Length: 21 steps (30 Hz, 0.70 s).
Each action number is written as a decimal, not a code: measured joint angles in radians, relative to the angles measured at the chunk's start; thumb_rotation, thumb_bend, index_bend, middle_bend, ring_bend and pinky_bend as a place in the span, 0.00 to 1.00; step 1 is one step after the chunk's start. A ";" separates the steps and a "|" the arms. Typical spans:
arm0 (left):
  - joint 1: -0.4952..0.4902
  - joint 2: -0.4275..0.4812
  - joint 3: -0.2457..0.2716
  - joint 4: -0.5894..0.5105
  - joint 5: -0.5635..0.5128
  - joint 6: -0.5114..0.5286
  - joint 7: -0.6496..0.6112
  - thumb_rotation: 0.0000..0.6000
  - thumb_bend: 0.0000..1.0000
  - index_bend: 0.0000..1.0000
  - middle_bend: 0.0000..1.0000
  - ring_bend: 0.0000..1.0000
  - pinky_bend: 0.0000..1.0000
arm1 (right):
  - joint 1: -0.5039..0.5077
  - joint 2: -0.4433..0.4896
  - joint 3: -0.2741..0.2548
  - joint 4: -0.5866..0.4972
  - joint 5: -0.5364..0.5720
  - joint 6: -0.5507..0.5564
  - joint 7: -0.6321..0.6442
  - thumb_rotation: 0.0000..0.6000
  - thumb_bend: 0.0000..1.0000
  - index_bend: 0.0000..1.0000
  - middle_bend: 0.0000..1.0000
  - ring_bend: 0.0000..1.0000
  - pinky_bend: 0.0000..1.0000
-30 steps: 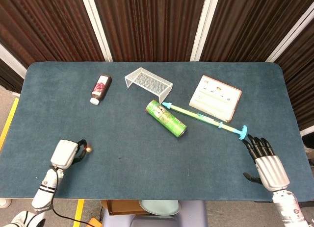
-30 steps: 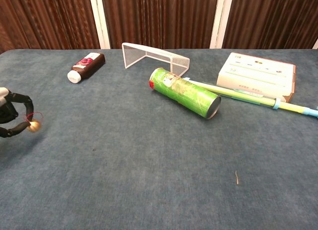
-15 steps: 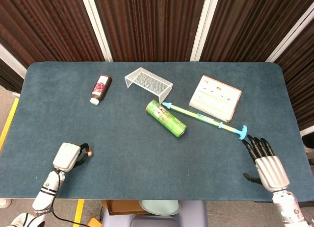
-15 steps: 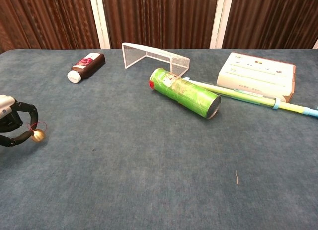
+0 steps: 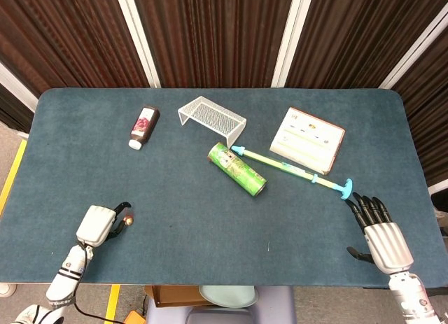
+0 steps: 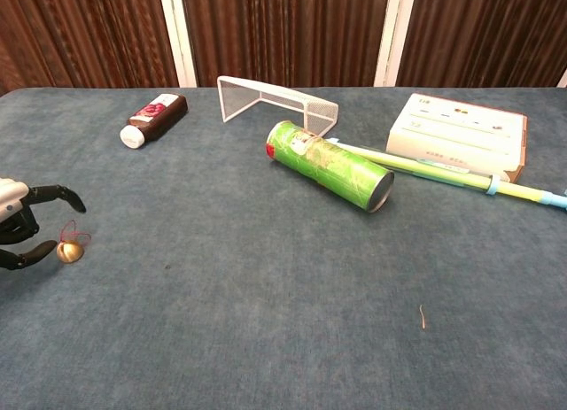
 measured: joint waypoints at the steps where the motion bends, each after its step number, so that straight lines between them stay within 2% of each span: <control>1: 0.001 0.007 0.000 -0.010 0.001 0.003 0.002 1.00 0.44 0.16 0.96 0.94 1.00 | 0.000 0.001 0.000 -0.001 -0.001 0.001 0.000 1.00 0.18 0.00 0.00 0.00 0.00; 3: 0.007 0.028 0.000 -0.040 0.005 0.023 0.006 1.00 0.44 0.12 0.88 0.90 0.99 | -0.001 0.002 0.001 -0.002 -0.002 0.005 0.001 1.00 0.18 0.00 0.00 0.00 0.00; 4: 0.012 0.039 0.000 -0.055 0.008 0.038 0.008 1.00 0.44 0.10 0.77 0.82 0.96 | -0.002 0.003 0.001 -0.002 -0.002 0.007 0.003 1.00 0.18 0.00 0.00 0.00 0.00; 5: 0.019 0.052 0.000 -0.071 0.010 0.057 0.008 1.00 0.44 0.08 0.63 0.70 0.87 | -0.003 0.003 0.002 -0.002 -0.001 0.010 0.004 1.00 0.18 0.00 0.00 0.00 0.00; 6: 0.030 0.073 0.000 -0.099 0.014 0.087 0.009 1.00 0.44 0.06 0.45 0.50 0.71 | -0.004 0.004 0.004 -0.003 0.002 0.011 0.005 1.00 0.18 0.00 0.00 0.00 0.00; 7: 0.041 0.093 0.001 -0.125 0.017 0.113 0.009 1.00 0.44 0.05 0.33 0.36 0.59 | -0.004 0.005 0.005 -0.003 0.005 0.012 0.005 1.00 0.18 0.00 0.00 0.00 0.00; 8: 0.053 0.116 0.004 -0.155 0.021 0.141 0.009 1.00 0.44 0.04 0.18 0.16 0.38 | -0.005 0.005 0.006 -0.004 0.008 0.012 0.005 1.00 0.18 0.00 0.00 0.00 0.00; 9: 0.072 0.152 0.010 -0.200 0.029 0.181 0.009 1.00 0.44 0.04 0.12 0.07 0.26 | -0.006 0.007 0.008 -0.006 0.015 0.011 0.002 1.00 0.18 0.00 0.00 0.00 0.00; 11: 0.105 0.217 0.027 -0.277 0.049 0.244 0.003 1.00 0.44 0.03 0.09 0.03 0.17 | -0.007 0.009 0.009 -0.011 0.025 0.008 -0.007 1.00 0.18 0.00 0.00 0.00 0.00; 14: 0.172 0.341 0.079 -0.397 0.111 0.361 -0.060 1.00 0.43 0.02 0.03 0.00 0.07 | -0.011 0.013 0.012 -0.021 0.040 0.005 -0.026 1.00 0.18 0.00 0.00 0.00 0.00; 18: 0.218 0.394 0.099 -0.425 0.135 0.430 -0.149 1.00 0.43 0.01 0.00 0.00 0.01 | -0.016 0.016 0.008 -0.033 0.036 0.008 -0.051 1.00 0.18 0.00 0.00 0.00 0.00; 21: 0.238 0.404 0.101 -0.423 0.136 0.432 -0.127 1.00 0.42 0.00 0.00 0.00 0.00 | -0.019 0.019 0.001 -0.037 0.022 0.012 -0.050 1.00 0.18 0.00 0.00 0.00 0.00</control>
